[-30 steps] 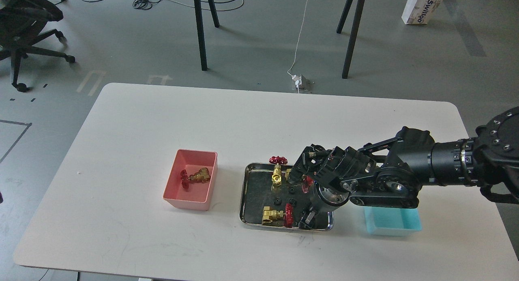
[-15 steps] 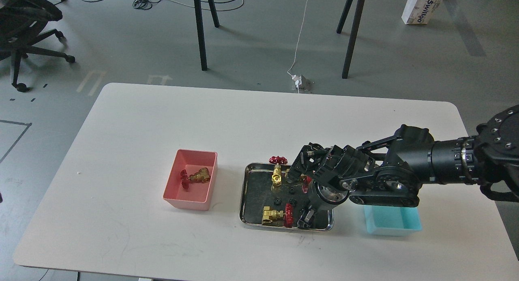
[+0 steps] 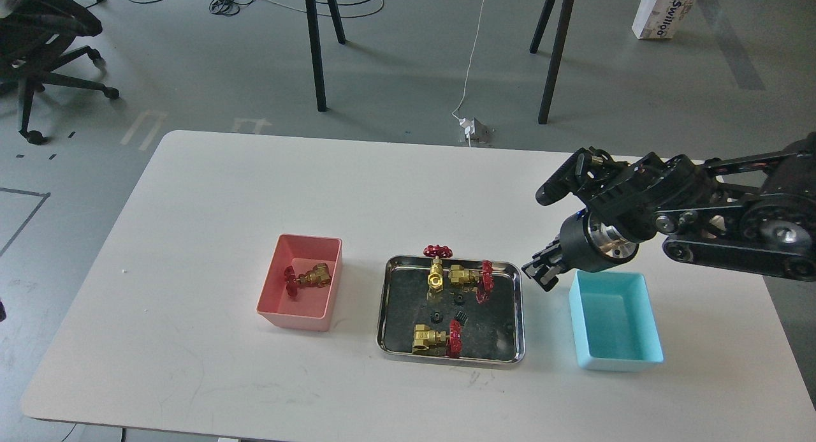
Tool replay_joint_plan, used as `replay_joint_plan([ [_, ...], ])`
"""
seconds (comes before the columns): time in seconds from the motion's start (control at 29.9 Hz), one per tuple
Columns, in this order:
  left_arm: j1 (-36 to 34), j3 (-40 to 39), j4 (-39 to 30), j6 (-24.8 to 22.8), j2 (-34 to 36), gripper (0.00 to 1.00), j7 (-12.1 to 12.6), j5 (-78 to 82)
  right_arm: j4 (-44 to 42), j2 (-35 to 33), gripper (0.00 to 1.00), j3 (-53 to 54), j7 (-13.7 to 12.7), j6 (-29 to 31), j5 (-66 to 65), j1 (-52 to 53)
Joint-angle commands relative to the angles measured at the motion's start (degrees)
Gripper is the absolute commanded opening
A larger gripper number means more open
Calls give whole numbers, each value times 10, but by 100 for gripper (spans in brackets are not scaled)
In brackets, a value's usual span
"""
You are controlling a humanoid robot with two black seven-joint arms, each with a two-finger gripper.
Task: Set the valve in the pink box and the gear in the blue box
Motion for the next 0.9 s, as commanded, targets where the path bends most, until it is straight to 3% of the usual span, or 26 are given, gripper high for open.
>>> replay_joint_plan([
  [0.0,-9,-1,0,0,-1,98,1,-1,34,-71,20,-17,0,0,-15,-4],
  [0.33,-13,0,0,-1,-1,98,1,-1,-10,-76,22,-18,0,0,-46,-76],
  [0.43,-13,0,0,0,-1,98,1,-3,-41,-68,35,-10,0,0,-47,-104],
  [0.5,-13,0,0,1,0,98,1,-3,-49,-65,53,1,-1,0,-46,-118],
  [0.6,-13,0,0,1,-1,98,2,-3,-50,-61,69,26,-2,0,-44,-134],
  [0.77,-12,0,-1,1,-3,98,6,-3,-52,-63,86,113,-8,0,-10,-138],
  [0.87,-10,1,-1,1,-4,98,7,-4,-62,-65,92,214,-11,0,102,-136],
])
